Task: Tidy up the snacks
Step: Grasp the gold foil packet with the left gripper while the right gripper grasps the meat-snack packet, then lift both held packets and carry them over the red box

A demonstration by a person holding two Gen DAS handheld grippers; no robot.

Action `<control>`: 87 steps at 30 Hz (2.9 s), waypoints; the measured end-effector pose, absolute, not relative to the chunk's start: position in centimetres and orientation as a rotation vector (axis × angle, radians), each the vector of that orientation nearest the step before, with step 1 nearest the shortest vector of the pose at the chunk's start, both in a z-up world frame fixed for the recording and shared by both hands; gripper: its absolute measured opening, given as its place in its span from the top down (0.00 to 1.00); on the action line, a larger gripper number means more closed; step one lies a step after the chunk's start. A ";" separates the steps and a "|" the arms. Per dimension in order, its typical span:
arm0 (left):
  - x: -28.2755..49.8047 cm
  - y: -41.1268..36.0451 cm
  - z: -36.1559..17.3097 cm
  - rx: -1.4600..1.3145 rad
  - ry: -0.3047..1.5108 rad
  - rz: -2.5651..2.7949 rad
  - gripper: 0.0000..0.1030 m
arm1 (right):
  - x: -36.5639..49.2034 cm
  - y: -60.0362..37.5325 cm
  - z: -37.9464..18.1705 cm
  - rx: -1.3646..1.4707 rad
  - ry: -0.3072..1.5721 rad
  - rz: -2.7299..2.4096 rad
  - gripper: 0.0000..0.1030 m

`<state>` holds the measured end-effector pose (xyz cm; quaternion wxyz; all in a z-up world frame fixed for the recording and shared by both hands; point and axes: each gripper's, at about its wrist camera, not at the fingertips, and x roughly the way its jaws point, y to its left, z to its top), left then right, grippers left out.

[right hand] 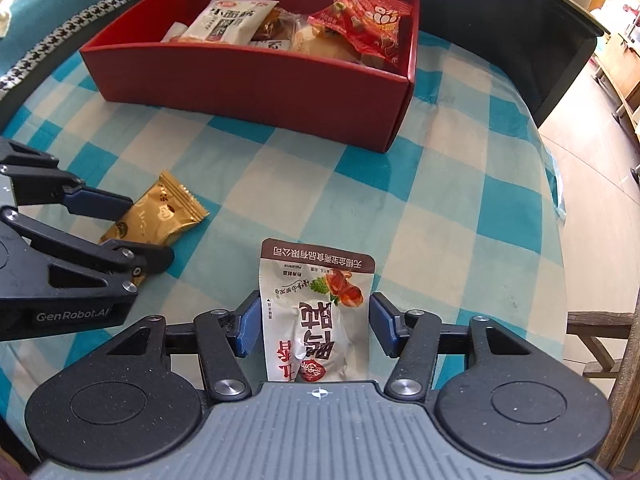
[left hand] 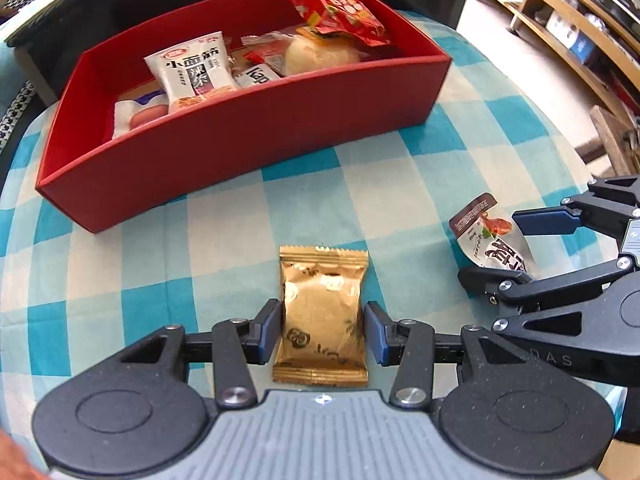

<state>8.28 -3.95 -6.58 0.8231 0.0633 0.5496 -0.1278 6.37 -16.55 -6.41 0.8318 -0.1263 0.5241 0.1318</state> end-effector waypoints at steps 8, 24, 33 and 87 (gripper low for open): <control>9.2 -3.8 -6.7 0.141 1.150 -0.248 0.14 | 7.9 -17.4 -7.3 -0.213 1.141 0.248 0.19; 7.9 -3.2 -6.2 0.108 1.171 -0.240 0.31 | 5.3 -17.0 -5.5 -0.194 1.089 0.254 0.40; 6.7 -3.3 -5.3 0.084 1.149 -0.256 0.31 | 3.9 -16.8 -5.4 -0.180 1.076 0.240 0.40; 9.8 -2.2 2.5 -0.034 0.867 -0.183 0.31 | 7.9 -15.9 1.2 -0.090 0.824 0.239 0.39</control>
